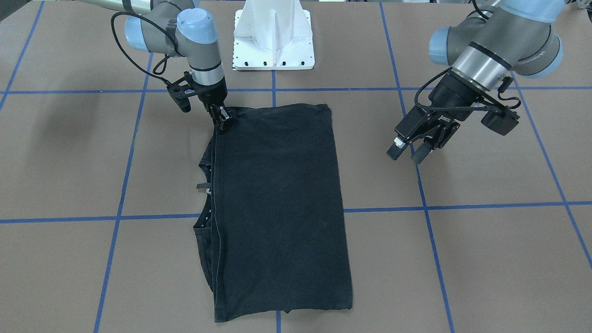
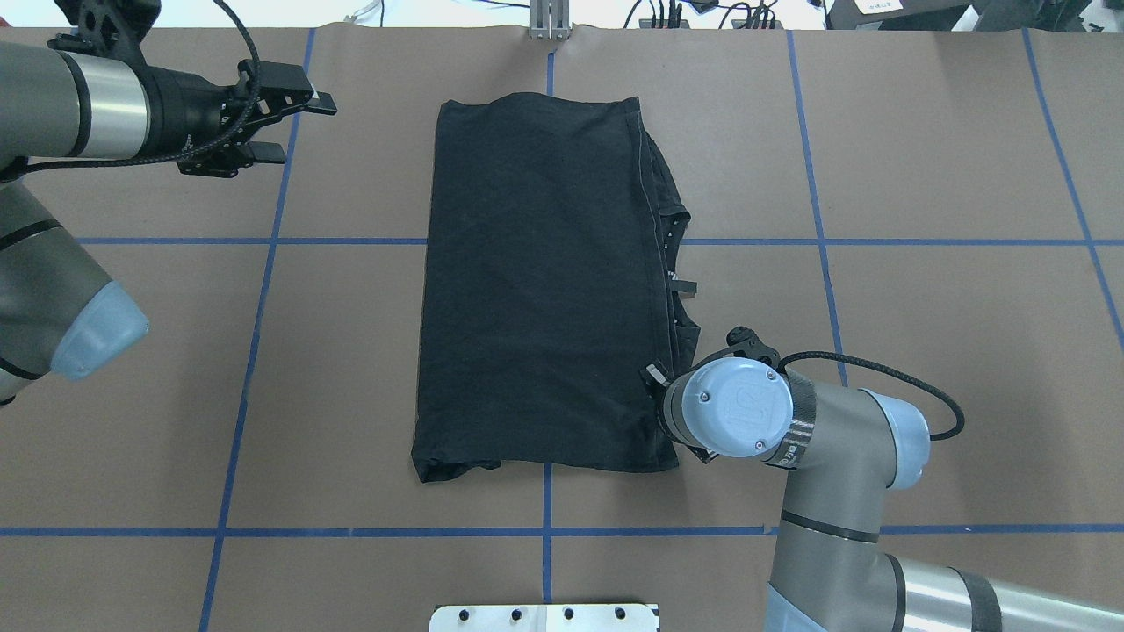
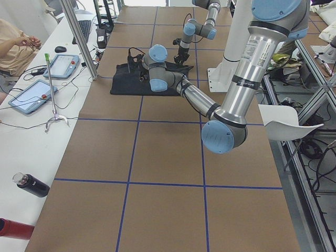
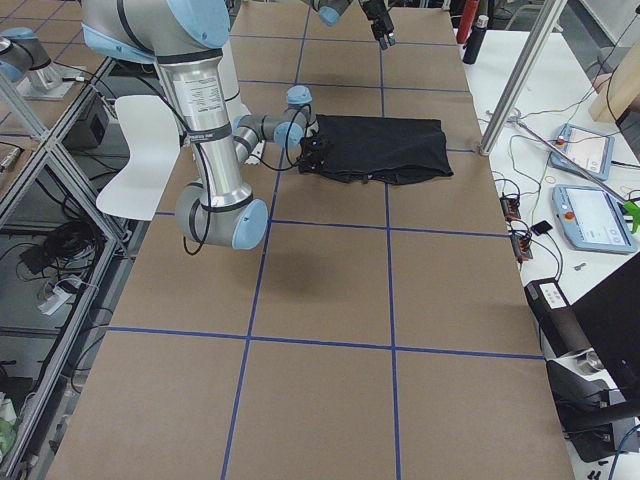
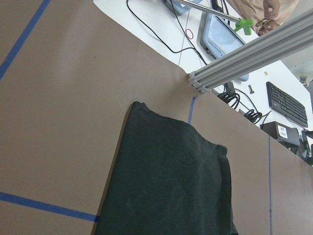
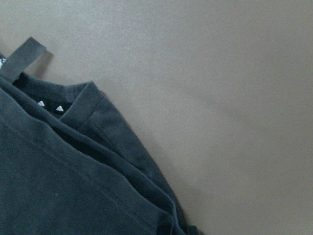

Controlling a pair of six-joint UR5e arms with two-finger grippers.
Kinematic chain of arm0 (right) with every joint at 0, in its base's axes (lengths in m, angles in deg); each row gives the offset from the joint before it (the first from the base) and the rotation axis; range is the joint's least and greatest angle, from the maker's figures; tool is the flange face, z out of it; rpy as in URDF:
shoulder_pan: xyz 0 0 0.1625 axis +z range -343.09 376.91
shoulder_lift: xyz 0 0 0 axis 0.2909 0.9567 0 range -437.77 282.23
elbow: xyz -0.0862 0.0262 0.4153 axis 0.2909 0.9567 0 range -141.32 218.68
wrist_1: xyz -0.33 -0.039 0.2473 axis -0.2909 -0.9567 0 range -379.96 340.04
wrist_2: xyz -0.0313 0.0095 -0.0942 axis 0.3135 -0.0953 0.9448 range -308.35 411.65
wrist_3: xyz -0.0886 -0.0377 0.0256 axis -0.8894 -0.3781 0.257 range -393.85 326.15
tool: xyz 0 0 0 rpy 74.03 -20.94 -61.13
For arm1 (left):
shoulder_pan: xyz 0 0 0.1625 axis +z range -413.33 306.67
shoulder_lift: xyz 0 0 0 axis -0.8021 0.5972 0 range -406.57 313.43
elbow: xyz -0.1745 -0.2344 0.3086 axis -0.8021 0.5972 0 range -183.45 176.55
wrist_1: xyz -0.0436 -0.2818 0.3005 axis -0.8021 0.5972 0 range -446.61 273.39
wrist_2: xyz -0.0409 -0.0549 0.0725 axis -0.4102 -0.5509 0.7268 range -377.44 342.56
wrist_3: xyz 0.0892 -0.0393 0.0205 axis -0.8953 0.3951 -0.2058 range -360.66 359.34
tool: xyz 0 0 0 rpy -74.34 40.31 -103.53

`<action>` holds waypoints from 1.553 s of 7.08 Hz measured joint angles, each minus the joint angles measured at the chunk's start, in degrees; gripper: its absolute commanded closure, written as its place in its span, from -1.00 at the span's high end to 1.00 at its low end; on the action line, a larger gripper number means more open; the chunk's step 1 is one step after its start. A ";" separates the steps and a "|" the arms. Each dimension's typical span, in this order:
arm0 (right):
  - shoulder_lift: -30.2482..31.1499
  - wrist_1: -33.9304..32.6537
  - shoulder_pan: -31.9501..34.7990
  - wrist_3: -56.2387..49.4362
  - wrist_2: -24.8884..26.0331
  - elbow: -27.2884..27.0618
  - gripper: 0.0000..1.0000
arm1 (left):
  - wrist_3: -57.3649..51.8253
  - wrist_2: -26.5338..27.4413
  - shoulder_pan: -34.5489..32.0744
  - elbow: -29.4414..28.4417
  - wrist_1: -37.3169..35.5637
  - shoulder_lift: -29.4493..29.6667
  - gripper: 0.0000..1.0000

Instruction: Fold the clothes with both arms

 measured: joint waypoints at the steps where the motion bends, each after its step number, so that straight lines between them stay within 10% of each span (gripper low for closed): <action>1: -0.01 0.00 0.05 -0.09 -0.22 -0.14 -1.00 | 0.02 0.00 0.00 0.00 0.00 0.00 0.98; 7: 0.79 -1.45 2.14 -0.20 -3.68 -4.35 -1.00 | 1.47 0.30 0.10 0.52 0.15 0.04 0.97; 11: 3.90 -1.26 1.66 -0.32 -3.74 -7.37 -1.00 | 14.55 9.81 8.95 9.29 1.04 -5.04 0.98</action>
